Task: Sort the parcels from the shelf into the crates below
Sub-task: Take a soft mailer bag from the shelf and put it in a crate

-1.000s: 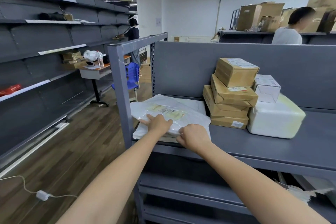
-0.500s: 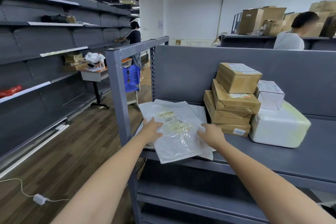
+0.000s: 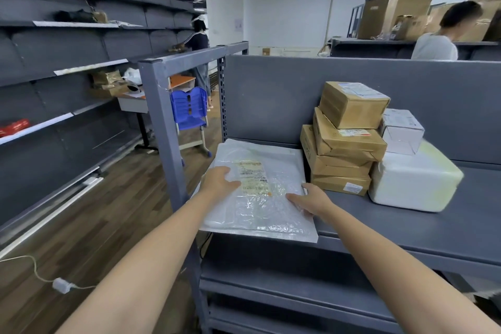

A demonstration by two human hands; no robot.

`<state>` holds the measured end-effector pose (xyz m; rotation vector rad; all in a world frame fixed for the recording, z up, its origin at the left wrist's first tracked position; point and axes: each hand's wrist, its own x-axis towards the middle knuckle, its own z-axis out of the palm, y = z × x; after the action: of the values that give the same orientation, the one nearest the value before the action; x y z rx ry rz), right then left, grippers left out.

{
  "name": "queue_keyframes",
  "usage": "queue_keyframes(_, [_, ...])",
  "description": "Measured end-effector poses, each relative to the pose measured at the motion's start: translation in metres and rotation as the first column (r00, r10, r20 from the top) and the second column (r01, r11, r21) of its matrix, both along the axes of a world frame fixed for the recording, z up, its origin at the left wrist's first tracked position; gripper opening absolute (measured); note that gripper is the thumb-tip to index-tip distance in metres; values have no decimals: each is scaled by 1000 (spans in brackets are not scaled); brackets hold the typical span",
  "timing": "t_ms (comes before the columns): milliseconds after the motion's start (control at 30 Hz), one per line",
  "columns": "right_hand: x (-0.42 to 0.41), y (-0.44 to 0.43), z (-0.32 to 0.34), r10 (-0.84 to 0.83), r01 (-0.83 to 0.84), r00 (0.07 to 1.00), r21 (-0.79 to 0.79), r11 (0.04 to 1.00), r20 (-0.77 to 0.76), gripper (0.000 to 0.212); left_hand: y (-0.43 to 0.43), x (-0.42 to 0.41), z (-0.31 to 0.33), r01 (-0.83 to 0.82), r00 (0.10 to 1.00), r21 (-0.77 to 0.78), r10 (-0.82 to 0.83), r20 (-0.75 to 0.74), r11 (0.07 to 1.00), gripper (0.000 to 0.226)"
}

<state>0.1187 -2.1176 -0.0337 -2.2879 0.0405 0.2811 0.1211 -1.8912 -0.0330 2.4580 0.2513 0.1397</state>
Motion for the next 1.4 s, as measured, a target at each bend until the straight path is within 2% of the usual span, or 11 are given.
queue_keyframes(133, [-14, -4, 0, -9, 8, 1000, 33, 999, 21, 70, -11, -13, 2, -2, 999, 36, 0, 45, 999, 52])
queue_keyframes(367, [-64, -24, 5, 14, -14, 992, 0, 1000, 125, 68, -22, -55, -1, -10, 999, 24, 9, 39, 1000, 63])
queue_keyframes(533, [-113, -45, 5, 21, -25, 987, 23, 999, 158, 72, -40, -115, -2, -1, 996, -10, 2, 88, 1000, 63])
queue_keyframes(733, [-191, -62, 2, 66, -74, 990, 59, 996, 129, 85, -56, -200, -14, -31, 992, -51, 37, 122, 998, 60])
queue_keyframes(800, [-218, -68, -4, 67, -79, 991, 97, 992, 118, 80, -63, -228, -23, -41, 992, -52, 47, 115, 998, 60])
queue_keyframes(1100, [-301, -100, -70, 103, -101, 994, 61, 993, -33, 76, -93, -313, -90, 4, 998, -66, -8, -61, 998, 68])
queue_keyframes(1267, [-307, -119, -121, 122, -134, 982, -73, 988, -141, 101, -108, -321, -130, 54, 982, -23, -57, -180, 998, 68])
queue_keyframes(1400, [-310, -126, -183, 121, -162, 963, -157, 974, -240, 104, -115, -322, -187, 78, 958, -26, -82, -276, 997, 63])
